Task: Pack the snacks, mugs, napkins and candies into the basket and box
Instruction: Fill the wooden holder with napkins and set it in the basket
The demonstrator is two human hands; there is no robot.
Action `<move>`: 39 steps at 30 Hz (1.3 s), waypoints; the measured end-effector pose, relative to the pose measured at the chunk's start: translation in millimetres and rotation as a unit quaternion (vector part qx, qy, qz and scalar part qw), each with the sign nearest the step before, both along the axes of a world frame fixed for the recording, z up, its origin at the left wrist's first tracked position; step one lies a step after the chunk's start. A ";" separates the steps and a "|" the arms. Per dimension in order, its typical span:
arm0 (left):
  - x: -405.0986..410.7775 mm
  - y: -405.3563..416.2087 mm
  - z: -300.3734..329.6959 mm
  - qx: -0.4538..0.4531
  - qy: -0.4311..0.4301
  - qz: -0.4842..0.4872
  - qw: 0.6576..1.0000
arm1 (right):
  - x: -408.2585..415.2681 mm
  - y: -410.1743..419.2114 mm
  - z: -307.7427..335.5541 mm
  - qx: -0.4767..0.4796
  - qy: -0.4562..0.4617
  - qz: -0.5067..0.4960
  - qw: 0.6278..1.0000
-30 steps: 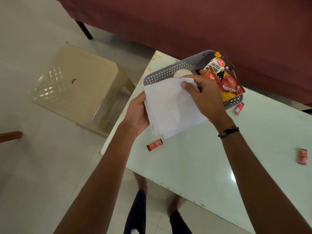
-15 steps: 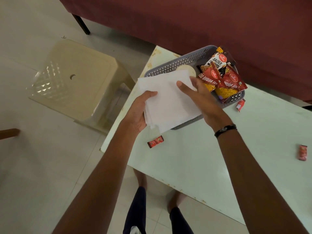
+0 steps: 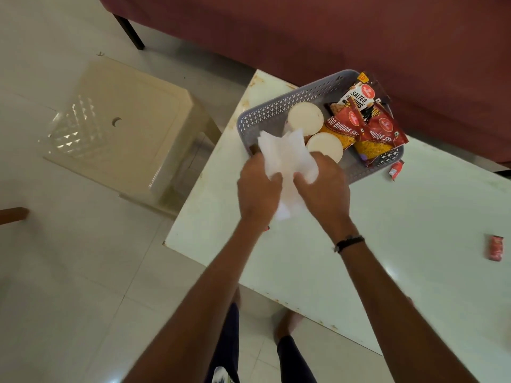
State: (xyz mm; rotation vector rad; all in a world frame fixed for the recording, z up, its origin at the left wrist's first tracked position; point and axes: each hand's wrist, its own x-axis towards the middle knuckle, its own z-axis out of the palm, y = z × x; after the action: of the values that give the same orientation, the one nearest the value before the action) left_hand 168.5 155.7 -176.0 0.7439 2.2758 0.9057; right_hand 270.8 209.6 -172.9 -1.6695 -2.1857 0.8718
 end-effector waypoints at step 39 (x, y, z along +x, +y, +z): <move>-18.8 34.6 -37.0 0.040 0.082 0.048 0.995 | -25.4 31.1 -47.8 0.193 -0.033 0.125 0.973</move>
State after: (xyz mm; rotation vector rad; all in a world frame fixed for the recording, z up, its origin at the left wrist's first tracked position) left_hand 149.7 190.2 -213.0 0.7740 2.4493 1.0184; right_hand 245.4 240.7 -220.7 -1.2743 -2.4518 0.4068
